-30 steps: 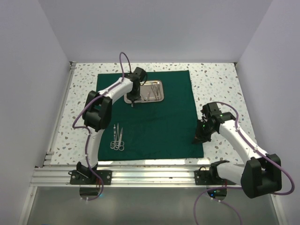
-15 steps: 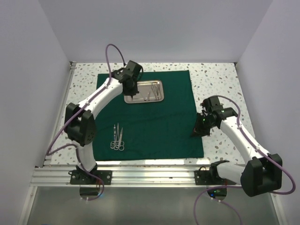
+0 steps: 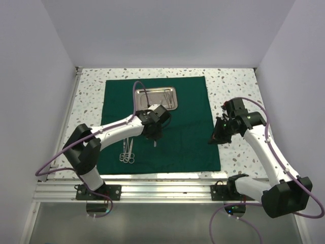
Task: Open and lay out the surgical kit
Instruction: Place the medical item in the surgical kit, then pick up the medical item from the container.
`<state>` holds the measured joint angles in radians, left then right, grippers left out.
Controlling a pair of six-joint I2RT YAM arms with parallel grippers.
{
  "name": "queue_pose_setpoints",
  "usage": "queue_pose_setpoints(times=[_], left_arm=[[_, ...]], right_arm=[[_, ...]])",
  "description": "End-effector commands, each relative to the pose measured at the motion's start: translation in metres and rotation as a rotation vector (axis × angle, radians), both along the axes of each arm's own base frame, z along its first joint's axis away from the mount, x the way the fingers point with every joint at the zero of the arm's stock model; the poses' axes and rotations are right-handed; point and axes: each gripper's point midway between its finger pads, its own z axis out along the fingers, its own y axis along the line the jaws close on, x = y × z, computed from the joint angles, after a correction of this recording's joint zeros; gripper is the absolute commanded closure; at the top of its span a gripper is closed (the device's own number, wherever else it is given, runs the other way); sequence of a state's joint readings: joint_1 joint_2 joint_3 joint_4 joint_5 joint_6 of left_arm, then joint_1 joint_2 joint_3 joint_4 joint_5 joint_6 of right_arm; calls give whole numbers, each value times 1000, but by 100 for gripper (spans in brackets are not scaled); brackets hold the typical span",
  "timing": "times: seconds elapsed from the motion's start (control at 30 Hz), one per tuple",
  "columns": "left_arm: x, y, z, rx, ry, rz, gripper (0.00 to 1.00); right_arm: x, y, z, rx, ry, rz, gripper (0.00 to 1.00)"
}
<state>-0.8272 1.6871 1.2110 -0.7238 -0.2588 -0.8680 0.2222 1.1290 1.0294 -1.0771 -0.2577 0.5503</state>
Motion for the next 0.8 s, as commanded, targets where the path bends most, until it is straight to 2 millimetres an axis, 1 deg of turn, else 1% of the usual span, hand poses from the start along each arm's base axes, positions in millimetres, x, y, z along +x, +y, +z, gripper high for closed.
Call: queue_pose_setpoints(times=[0.0,0.03,0.07,0.1,0.2,0.27,0.3,0.37,0.4,0.43,0.47,0.5,0.53,0.57,0.6,0.63,0.67,0.7,0.73,0.77], left_arm=[[0,-10,-9,-71,-5,79,100],[-2,-9,-16,-73,6,83,100],[-5,-10,-18,-79,19,78,96],[-6,-11,-19,-81,26,74,83],[-8,-16,-20,-89,42,63,66],[-7,-18,-17,-85,44,51,59],[-2,-21,-9,-89,34,47,53],[6,-22,0,-67,7,30,50],[16,-28,17,-73,-24,25,48],[24,-28,19,-41,-40,-3,48],[36,-24,25,-18,-68,7,48],[51,-28,35,-1,-87,-10,48],[66,-23,39,2,-95,3,49],[84,-29,45,-3,-111,-16,51],[95,-28,48,-6,-116,-12,52],[113,-21,50,-10,-123,8,52],[125,-21,52,-11,-132,3,52],[144,-25,54,-2,-153,-20,52],[159,-17,54,8,-160,-7,52],[177,-22,72,-9,-203,-13,52]], right_arm=[[-7,2,14,25,4,-1,100],[-7,2,14,24,4,2,100],[-7,1,15,23,-4,2,100],[-8,1,14,21,-2,5,100],[-7,-3,15,1,-23,0,100],[-8,-6,13,-14,-26,-7,100],[-8,-7,13,-16,-27,-9,100],[-9,-7,12,-17,-25,-11,100],[-8,-7,13,-15,-29,-13,100],[-8,-7,14,-15,-30,-16,100],[-7,-7,15,-13,-33,-21,100],[-6,-7,17,-10,-40,-24,100],[-4,-7,20,-8,-52,-27,100],[-3,-8,23,-9,-61,-31,100],[-3,-8,23,-10,-61,-35,100],[-3,-9,26,-11,-70,-40,100],[-3,-10,28,-13,-75,-41,100],[-2,-11,29,-21,-82,-44,100],[-3,-13,32,-25,-91,-46,100],[-3,-13,33,-28,-95,-50,100]])
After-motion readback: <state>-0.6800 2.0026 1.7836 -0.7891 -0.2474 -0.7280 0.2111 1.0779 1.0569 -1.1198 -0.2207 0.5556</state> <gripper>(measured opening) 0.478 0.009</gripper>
